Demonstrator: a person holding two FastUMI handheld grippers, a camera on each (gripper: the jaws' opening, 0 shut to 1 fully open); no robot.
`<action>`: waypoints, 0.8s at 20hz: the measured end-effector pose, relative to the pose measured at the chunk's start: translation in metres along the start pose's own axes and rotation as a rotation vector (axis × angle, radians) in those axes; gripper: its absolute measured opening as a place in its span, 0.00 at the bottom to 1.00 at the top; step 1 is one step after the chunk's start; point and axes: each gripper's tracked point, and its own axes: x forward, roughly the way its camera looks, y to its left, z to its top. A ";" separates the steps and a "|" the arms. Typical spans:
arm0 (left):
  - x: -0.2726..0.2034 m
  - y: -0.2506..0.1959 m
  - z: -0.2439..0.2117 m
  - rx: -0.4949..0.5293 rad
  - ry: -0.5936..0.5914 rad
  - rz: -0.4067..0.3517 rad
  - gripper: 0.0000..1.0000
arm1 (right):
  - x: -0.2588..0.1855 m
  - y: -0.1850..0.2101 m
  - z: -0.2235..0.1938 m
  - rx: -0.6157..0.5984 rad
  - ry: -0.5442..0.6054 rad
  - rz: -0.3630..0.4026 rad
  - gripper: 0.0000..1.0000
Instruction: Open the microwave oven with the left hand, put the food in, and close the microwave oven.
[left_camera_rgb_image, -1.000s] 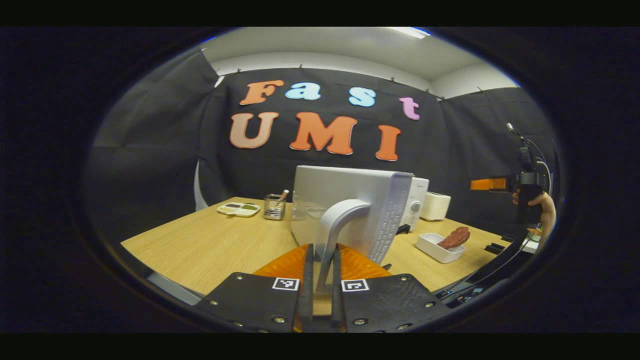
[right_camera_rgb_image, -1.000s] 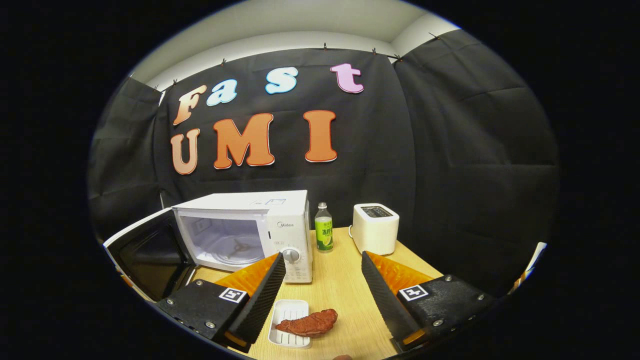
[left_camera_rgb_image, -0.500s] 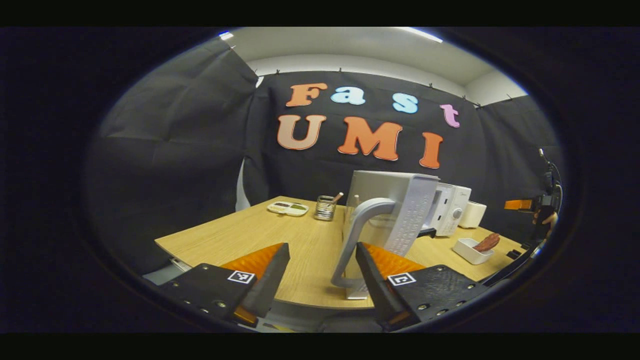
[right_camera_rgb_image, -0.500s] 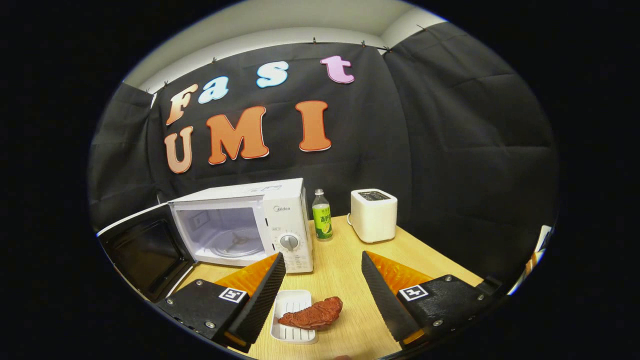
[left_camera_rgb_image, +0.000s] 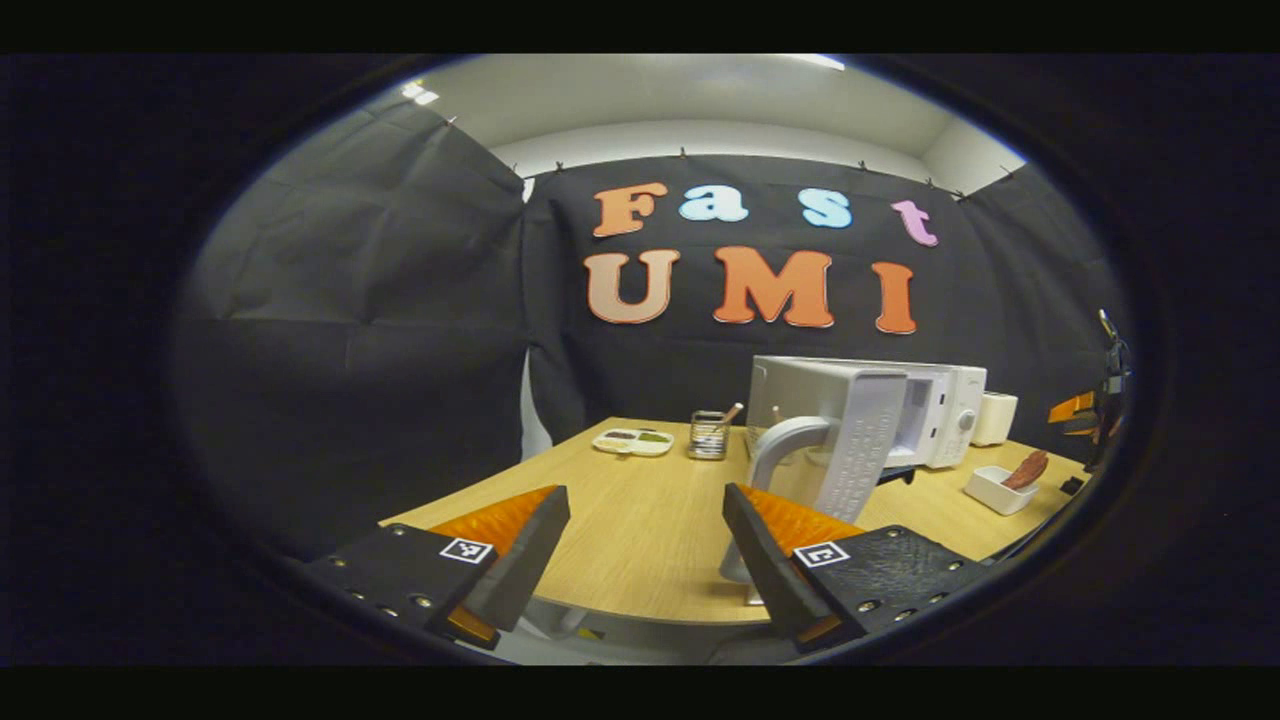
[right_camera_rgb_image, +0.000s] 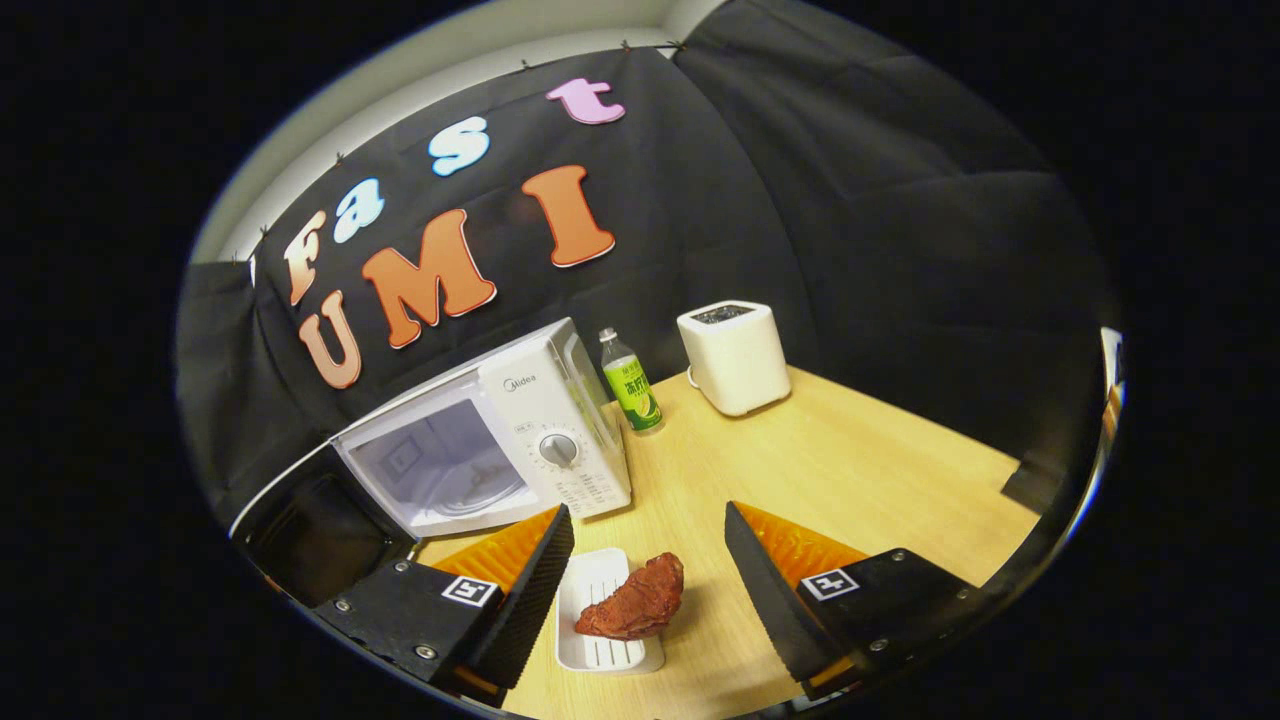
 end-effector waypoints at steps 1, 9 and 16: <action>0.003 0.004 0.000 0.001 -0.002 0.008 0.92 | 0.005 -0.001 -0.007 0.039 0.019 0.013 0.94; 0.024 0.032 0.001 0.006 0.002 0.050 0.92 | 0.023 -0.005 -0.053 0.312 0.150 0.067 0.75; 0.038 0.030 -0.007 -0.028 0.025 0.022 0.92 | 0.034 -0.008 -0.057 0.390 0.157 0.073 0.23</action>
